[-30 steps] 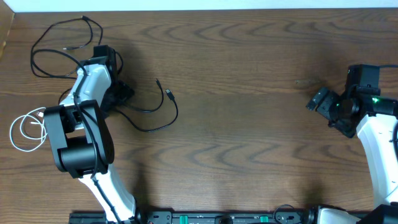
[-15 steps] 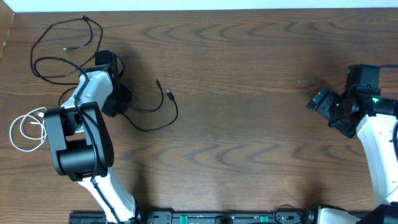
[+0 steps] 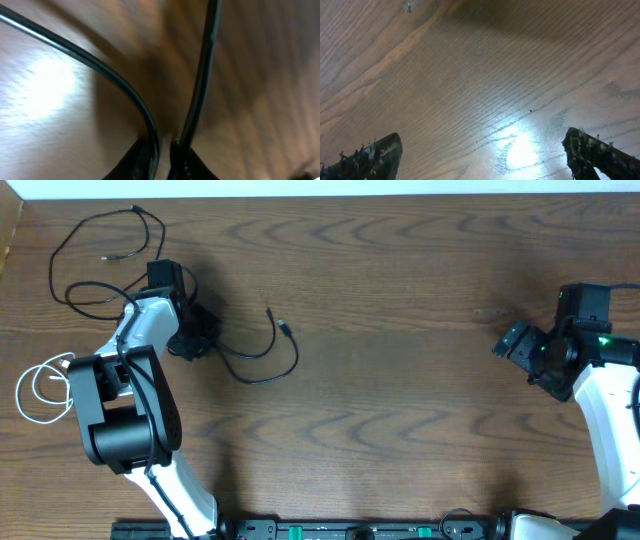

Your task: Untangle cables

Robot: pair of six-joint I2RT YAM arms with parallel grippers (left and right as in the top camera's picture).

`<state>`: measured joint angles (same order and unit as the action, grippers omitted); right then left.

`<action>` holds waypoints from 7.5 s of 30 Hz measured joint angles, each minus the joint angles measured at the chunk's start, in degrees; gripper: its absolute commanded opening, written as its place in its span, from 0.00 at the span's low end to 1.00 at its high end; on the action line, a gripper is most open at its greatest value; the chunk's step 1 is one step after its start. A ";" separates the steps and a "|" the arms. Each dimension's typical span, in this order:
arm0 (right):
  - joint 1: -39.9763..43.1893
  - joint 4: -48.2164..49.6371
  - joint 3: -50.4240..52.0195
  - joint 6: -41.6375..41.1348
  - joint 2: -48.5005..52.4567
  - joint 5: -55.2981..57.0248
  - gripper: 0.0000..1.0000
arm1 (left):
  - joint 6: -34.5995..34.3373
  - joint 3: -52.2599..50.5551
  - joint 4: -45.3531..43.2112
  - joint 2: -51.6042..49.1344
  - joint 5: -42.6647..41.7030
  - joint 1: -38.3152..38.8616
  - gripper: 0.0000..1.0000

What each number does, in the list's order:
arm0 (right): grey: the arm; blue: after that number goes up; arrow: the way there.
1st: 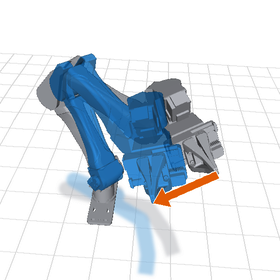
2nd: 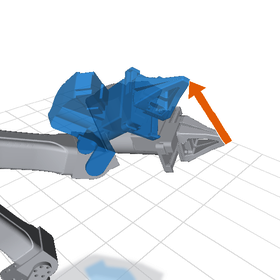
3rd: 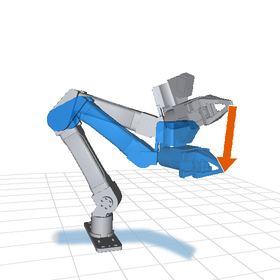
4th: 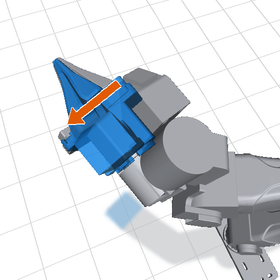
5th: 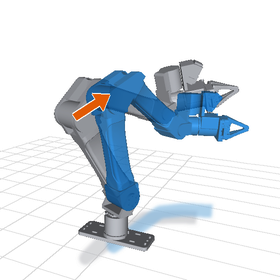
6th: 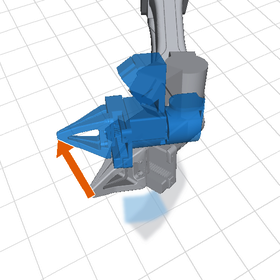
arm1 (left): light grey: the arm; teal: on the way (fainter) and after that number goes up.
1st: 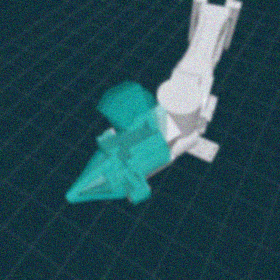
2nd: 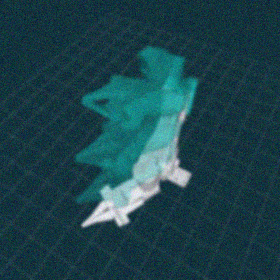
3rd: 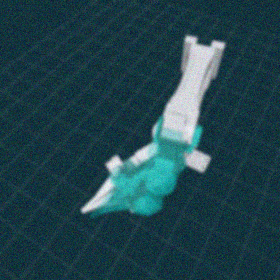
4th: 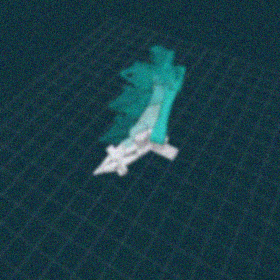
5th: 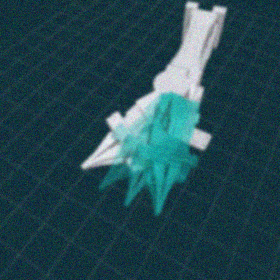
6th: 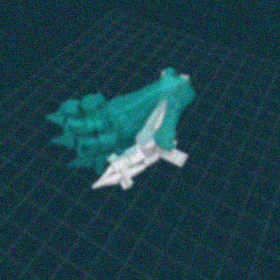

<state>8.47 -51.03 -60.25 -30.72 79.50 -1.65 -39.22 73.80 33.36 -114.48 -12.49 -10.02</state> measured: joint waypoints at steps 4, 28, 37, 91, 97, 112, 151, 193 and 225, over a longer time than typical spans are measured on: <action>0.00 0.02 0.00 0.00 0.00 0.00 0.99 | -1.86 -0.74 -2.51 -0.26 -6.36 0.07 0.08; 0.00 0.00 0.00 0.00 0.00 0.00 0.99 | 29.35 0.94 -16.39 -1.25 -6.71 0.37 0.07; 0.00 0.04 0.00 0.00 0.00 0.00 0.99 | 46.99 1.11 -25.83 -1.27 -3.26 0.39 0.08; 0.00 0.00 0.00 0.00 0.00 0.00 0.99 | 53.86 1.46 -26.01 11.26 1.18 0.33 0.98; 0.00 0.02 0.00 0.00 0.00 0.00 0.99 | 46.73 1.86 -11.85 12.26 -5.60 0.37 0.98; 0.00 0.02 0.00 0.00 0.00 0.00 0.99 | 74.20 -4.85 -8.26 12.13 -10.03 0.37 1.00; 0.00 0.02 0.00 0.00 0.00 0.00 0.99 | 87.34 -10.84 -18.38 3.56 -10.67 1.31 0.12; 0.00 0.02 0.00 0.00 0.00 0.00 0.99 | 56.02 -10.88 -30.60 3.43 8.83 -0.07 0.32; 0.00 0.02 0.00 0.00 0.00 0.00 0.99 | 54.05 -10.86 -49.64 6.73 10.08 -0.24 0.88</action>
<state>8.47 -51.00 -60.25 -30.72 79.50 -1.65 14.83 62.94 -16.27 -107.74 -2.42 -10.26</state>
